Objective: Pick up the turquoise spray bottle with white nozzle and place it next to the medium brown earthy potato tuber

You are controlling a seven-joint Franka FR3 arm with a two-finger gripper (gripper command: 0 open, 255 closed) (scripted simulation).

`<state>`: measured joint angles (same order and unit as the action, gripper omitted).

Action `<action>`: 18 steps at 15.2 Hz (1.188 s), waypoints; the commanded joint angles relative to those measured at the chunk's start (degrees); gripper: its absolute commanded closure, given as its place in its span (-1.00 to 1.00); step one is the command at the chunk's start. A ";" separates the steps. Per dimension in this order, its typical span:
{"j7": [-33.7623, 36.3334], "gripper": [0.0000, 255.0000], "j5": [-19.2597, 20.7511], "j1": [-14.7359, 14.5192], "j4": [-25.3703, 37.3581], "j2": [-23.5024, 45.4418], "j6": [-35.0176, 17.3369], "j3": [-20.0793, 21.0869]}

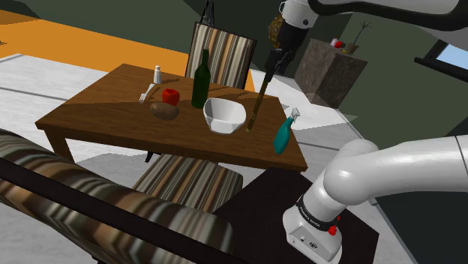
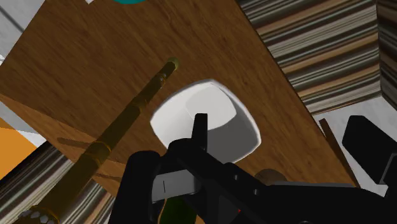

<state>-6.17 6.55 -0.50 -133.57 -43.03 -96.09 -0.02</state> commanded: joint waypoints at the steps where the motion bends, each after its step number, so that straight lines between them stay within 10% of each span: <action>1: 0.00 -1.00 0.00 0.00 0.00 0.00 0.00 0.00; 18: -0.58 -1.00 0.11 12.32 -2.92 14.39 -10.78 -19.56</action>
<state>-6.65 6.87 11.20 -136.55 -29.92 -106.11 -18.37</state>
